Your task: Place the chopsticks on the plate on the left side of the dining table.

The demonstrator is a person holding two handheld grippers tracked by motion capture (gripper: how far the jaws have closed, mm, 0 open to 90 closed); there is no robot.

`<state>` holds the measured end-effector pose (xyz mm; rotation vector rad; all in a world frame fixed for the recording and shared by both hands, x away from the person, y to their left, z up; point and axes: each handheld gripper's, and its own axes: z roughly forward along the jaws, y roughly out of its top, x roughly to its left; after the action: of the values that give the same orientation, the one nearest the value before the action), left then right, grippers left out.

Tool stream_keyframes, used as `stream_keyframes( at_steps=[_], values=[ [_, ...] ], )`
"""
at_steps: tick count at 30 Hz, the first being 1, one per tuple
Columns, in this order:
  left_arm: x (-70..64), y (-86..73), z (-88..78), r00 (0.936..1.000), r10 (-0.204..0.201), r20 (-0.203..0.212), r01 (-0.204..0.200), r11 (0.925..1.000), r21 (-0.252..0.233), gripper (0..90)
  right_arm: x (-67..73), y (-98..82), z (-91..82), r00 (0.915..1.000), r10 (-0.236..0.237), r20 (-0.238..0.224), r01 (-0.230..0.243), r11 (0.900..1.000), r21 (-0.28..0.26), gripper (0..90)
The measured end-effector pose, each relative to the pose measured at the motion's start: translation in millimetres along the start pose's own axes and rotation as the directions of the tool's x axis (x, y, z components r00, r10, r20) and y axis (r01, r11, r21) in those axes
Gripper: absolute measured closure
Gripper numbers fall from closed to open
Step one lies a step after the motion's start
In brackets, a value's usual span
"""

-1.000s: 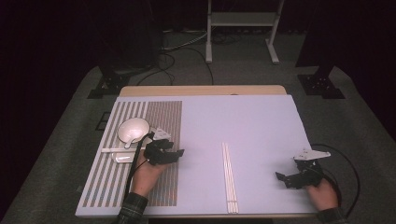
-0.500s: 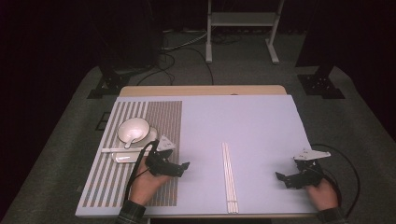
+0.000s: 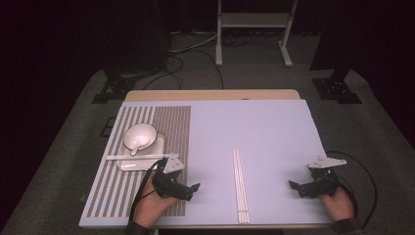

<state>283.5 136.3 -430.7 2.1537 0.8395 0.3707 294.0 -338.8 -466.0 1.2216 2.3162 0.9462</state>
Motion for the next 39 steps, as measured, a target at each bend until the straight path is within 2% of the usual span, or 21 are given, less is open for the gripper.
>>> stream_keyframes(
  at_steps=[15,26,30,33,39],
  values=[
    [-5.4,-22.6,6.3,0.9997,0.023,-0.002,-0.023,0.9992,0.032,0.0,-0.1,0.1,0.1,1.0,-0.001,0.0,0.001,1.0,0.001,0.0],
    [-10.7,-28.6,16.4,0.9988,0.046,0.014,-0.047,0.9978,0.047,0.0,-0.1,0.1,0.1,1.0,-0.001,0.0,0.001,1.0,0.001,0.0],
    [-10.9,-28.8,15.7,0.9985,0.054,0.012,-0.054,0.9977,0.04,0.0,0.0,0.1,0.1,1.0,-0.001,0.0,0.001,1.0,0.001,0.0],
    [-11.7,-28.7,17.8,0.9981,0.06,0.016,-0.061,0.996,0.065,0.0,0.0,0.1,0.1,1.0,-0.001,0.0,0.001,1.0,0.001,0.0],
    [-11.9,-28.7,18.0,0.9979,0.062,0.016,-0.063,0.9958,0.066,0.0,0.2,0.0,0.0,1.0,-0.001,0.001,0.001,1.0,0.0,0.0]
  ],
)
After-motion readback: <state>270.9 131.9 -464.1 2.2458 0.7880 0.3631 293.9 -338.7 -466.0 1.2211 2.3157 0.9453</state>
